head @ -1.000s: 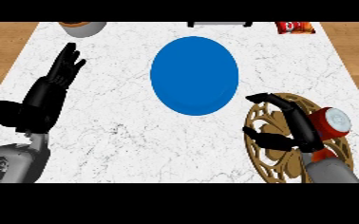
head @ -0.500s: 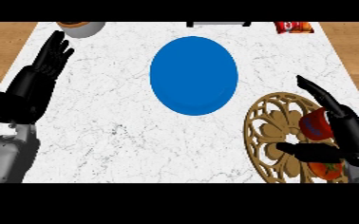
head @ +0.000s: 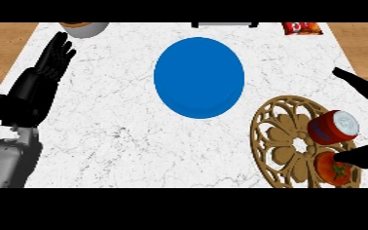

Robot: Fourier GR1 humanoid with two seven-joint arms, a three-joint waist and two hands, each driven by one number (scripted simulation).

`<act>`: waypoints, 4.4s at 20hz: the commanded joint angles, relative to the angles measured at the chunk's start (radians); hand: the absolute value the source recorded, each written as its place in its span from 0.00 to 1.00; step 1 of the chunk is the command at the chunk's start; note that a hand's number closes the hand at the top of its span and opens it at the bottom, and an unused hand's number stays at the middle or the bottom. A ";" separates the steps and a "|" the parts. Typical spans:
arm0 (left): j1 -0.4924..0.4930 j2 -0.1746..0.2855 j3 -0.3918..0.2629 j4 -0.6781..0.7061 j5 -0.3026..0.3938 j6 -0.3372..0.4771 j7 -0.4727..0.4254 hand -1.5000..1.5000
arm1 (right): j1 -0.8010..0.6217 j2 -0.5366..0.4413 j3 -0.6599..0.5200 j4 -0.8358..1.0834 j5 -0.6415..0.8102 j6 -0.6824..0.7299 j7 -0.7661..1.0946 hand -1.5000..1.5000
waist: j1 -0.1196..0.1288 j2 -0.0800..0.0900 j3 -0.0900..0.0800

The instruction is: Pick the can from the placemat and place it in the plate

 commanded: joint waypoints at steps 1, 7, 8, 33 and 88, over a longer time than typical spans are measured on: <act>0.011 -0.010 -0.007 0.020 -0.017 -0.004 -0.025 0.50 | -0.042 -0.145 0.012 -0.020 -0.003 0.171 0.189 0.00 | 0.011 0.004 0.001; -0.043 -0.006 0.019 0.011 -0.001 -0.022 0.014 0.50 | -0.140 -0.122 0.114 -0.068 -0.043 0.354 0.436 0.00 | 0.021 0.005 0.003; 0.059 -0.006 0.009 -0.090 -0.005 -0.028 0.021 0.50 | -0.084 -0.129 0.073 -0.040 -0.020 0.359 0.357 0.00 | 0.016 0.001 0.005; 0.018 -0.099 0.100 -0.028 -0.092 -0.102 0.015 0.50 | -0.071 0.148 0.040 0.306 0.441 0.418 0.188 0.00 | 0.003 0.002 0.005; -0.035 -0.158 0.095 -0.025 -0.136 -0.122 0.050 0.50 | -0.390 0.919 0.423 -0.065 1.361 -0.134 1.331 1.00 | 0.043 0.010 0.004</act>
